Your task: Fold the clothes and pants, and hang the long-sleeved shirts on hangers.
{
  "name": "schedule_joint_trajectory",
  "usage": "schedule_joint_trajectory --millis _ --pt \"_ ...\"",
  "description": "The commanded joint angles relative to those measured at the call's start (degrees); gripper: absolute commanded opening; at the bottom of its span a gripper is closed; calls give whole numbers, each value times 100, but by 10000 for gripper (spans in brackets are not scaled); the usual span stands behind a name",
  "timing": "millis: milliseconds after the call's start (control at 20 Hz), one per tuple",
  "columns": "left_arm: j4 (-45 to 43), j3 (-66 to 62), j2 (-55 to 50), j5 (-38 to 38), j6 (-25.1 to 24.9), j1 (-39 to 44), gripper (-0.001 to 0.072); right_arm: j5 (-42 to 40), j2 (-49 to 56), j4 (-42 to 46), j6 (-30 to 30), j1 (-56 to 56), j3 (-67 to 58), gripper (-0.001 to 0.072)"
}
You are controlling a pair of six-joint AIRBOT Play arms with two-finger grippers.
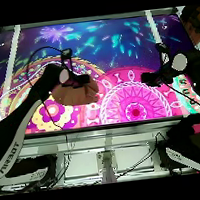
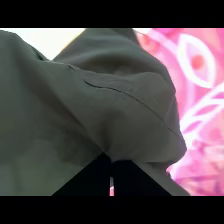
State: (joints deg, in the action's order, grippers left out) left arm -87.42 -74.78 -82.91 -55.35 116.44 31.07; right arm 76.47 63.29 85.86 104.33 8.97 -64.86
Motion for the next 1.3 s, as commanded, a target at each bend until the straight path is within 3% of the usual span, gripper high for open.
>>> schedule_joint_trajectory --millis 0,50,100,150,200,350,600,850,1000,1250 --pt "649 -4 -308 726 33 352 43 2 -4 -13 0 0 0 10" --pt "649 -4 -332 800 9 407 122 -7 -4 -11 0 0 0 10" --pt "640 -4 -337 826 2 422 241 -31 -4 -13 0 0 0 10" --pt "645 -4 -330 846 -140 417 431 -81 -4 -11 0 0 0 10" --pt "645 -4 -321 826 -367 382 517 -136 -4 -11 0 0 0 10" --pt "551 -4 -197 553 -1051 157 516 -326 -4 -11 0 0 0 10" --pt "-411 -4 466 348 -1062 -793 516 -581 -4 57 -52 0 0 10" --pt "-409 -2 809 -739 -1113 -2249 515 -715 -4 208 -192 0 0 10" --pt "-402 28 734 -1438 -1661 -2861 514 -732 0 205 -197 0 0 10" --pt "-304 437 730 -1582 -1794 -3335 500 -1060 0 203 -197 0 0 10"
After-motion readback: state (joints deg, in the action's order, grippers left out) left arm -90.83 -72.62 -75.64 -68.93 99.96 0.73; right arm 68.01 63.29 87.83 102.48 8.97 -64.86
